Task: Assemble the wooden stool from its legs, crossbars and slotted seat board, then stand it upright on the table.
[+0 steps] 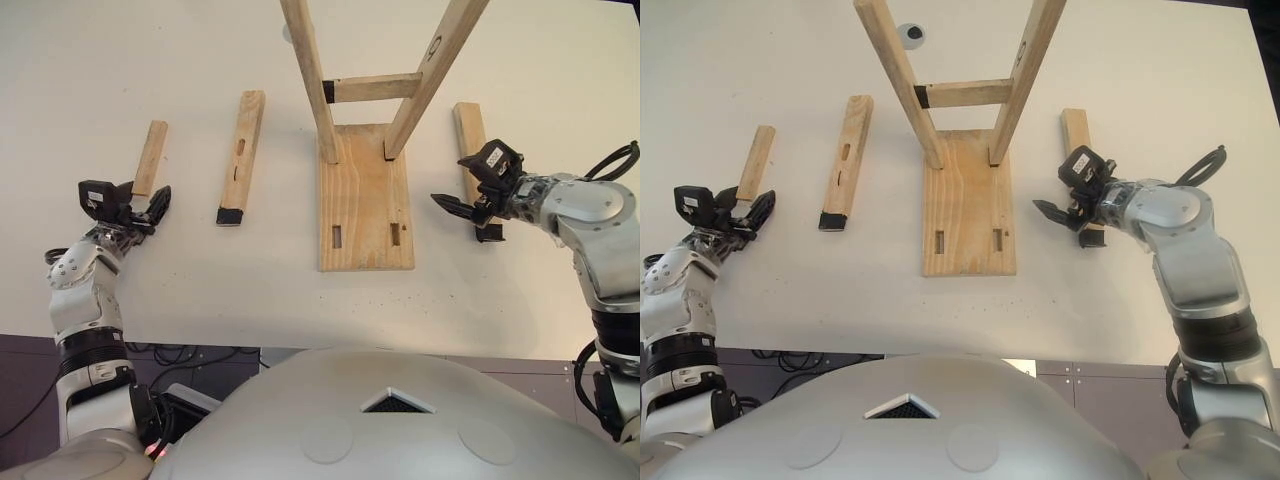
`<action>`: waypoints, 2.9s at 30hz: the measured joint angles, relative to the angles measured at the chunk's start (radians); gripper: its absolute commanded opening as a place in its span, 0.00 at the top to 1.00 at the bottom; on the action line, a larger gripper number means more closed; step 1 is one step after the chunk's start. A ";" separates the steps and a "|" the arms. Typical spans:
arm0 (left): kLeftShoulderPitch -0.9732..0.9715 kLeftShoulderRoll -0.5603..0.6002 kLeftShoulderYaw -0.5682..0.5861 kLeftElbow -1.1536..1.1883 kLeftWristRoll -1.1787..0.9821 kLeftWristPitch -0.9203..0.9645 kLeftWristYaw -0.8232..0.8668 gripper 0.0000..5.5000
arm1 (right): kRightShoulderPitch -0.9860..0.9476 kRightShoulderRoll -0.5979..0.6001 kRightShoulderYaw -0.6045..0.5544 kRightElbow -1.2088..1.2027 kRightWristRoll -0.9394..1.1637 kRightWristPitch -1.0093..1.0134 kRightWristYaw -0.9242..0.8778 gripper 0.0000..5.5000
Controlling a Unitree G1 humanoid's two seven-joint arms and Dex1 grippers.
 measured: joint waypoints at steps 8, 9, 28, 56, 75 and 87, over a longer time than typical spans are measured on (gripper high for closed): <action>-0.023 0.005 0.024 0.065 -0.039 0.009 -0.020 0.70 | -0.007 0.001 0.010 0.006 0.000 -0.003 -0.001 0.35; -0.023 0.010 0.018 0.078 -0.028 -0.006 -0.019 0.74 | -0.010 0.001 0.010 0.007 0.000 -0.003 -0.001 0.35; -0.531 -0.218 -0.388 -0.571 0.065 -0.295 0.120 0.77 | -0.507 0.522 -0.533 0.132 1.249 0.093 -0.533 0.35; -0.481 -0.278 -0.515 -0.529 0.130 -0.378 0.077 0.69 | -0.571 0.543 -0.405 0.132 1.375 -0.008 -0.721 0.92; -0.298 -0.296 -0.038 -0.608 -0.030 -0.131 0.480 0.49 | -0.010 0.321 -0.507 0.178 0.646 -0.392 -0.479 0.93; -0.273 -0.332 -0.063 -0.591 -0.044 -0.100 0.495 0.49 | 0.071 0.436 -0.433 0.307 0.487 -0.506 -0.417 0.93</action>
